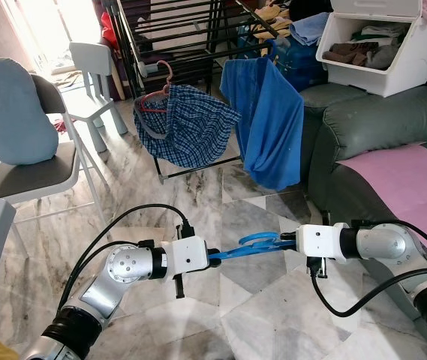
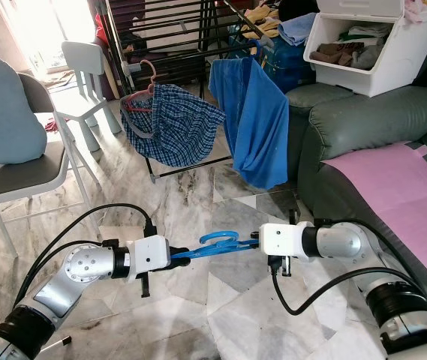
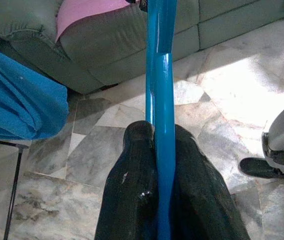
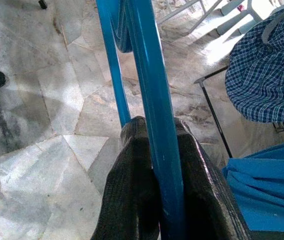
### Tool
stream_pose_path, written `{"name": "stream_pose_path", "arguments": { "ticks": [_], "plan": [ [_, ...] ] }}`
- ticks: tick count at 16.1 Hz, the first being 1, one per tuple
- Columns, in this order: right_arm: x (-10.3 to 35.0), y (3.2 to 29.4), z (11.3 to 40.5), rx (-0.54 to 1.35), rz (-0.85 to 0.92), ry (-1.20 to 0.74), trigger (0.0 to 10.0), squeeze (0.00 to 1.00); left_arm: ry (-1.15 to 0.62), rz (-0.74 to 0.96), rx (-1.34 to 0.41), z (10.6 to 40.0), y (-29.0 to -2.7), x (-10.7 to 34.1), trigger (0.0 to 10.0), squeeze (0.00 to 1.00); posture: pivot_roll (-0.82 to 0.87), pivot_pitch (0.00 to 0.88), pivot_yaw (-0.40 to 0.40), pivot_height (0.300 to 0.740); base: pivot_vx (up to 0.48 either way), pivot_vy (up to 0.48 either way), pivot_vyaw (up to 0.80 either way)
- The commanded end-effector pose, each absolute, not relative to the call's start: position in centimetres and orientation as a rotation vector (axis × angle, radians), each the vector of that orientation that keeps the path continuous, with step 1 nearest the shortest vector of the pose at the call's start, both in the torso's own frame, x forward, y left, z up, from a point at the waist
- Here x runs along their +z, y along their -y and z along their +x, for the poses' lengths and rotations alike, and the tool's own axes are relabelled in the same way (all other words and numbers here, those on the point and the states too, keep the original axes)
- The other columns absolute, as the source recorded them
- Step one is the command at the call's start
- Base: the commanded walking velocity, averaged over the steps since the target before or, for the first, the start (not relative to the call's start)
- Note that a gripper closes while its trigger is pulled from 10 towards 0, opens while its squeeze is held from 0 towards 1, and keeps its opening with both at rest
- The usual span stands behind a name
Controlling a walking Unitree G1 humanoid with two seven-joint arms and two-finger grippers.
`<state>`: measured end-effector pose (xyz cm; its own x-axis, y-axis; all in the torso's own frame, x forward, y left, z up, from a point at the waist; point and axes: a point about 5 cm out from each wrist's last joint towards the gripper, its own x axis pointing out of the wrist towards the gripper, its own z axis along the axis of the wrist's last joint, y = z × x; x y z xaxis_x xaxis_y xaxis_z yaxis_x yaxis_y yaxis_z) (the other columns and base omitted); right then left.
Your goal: Hang hanger
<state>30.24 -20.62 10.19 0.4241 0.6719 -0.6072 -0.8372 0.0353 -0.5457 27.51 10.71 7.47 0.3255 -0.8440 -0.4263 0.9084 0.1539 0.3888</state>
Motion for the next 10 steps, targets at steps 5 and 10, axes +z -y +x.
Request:
{"name": "stream_pose_path", "arguments": {
  "ticks": [5, 10],
  "plan": [
    [10.0, 20.4, 30.3, 1.137, -0.992, -0.186, 0.0, 0.0, -0.06, 0.581, -1.188, 28.1, -10.7, 8.3, 10.0, 1.0, -0.15, 0.0, 0.069, 0.74, 0.0, 0.0, 0.0],
    [8.8, 21.7, 31.3, 0.924, -0.982, -0.302, 0.0, 0.0, 0.084, 0.641, -0.979, 29.5, -11.4, 9.8, 10.0, 1.0, -0.15, 0.0, 0.067, 0.74, 0.0, 0.0, 0.0]
  ]
}}
